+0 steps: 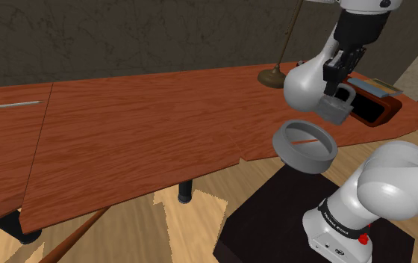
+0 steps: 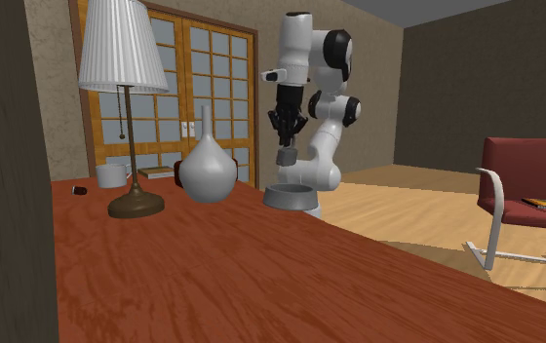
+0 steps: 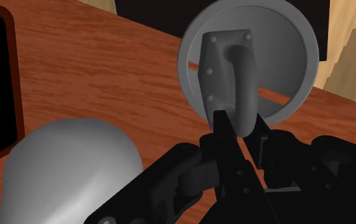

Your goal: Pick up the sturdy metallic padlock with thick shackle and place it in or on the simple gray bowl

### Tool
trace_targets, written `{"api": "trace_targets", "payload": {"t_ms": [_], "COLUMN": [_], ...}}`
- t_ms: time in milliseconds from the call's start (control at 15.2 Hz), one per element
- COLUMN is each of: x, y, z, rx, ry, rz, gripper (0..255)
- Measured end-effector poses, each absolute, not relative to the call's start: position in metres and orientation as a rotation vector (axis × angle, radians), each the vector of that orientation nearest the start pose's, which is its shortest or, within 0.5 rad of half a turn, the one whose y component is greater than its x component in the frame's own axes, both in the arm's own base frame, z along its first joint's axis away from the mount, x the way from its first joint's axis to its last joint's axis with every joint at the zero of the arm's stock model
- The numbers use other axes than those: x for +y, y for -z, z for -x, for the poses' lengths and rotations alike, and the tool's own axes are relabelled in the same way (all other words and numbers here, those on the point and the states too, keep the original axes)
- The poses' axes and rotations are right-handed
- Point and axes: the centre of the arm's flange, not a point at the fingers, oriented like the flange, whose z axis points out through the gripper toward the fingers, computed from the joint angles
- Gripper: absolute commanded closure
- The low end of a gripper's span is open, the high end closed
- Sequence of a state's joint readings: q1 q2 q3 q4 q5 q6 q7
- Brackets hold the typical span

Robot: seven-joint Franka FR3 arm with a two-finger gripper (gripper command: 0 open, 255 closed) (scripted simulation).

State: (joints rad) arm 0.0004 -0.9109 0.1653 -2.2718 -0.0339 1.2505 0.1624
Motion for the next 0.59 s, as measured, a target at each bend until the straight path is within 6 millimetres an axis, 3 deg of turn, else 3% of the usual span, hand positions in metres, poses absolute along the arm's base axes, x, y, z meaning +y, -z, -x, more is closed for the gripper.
{"api": "trace_targets", "payload": {"t_ms": [594], "x": [0.058], "y": [-0.585], "z": [-0.232], "rx": [0.127], "ry": [-0.157], "rz": [3.312], "gripper": [255]}}
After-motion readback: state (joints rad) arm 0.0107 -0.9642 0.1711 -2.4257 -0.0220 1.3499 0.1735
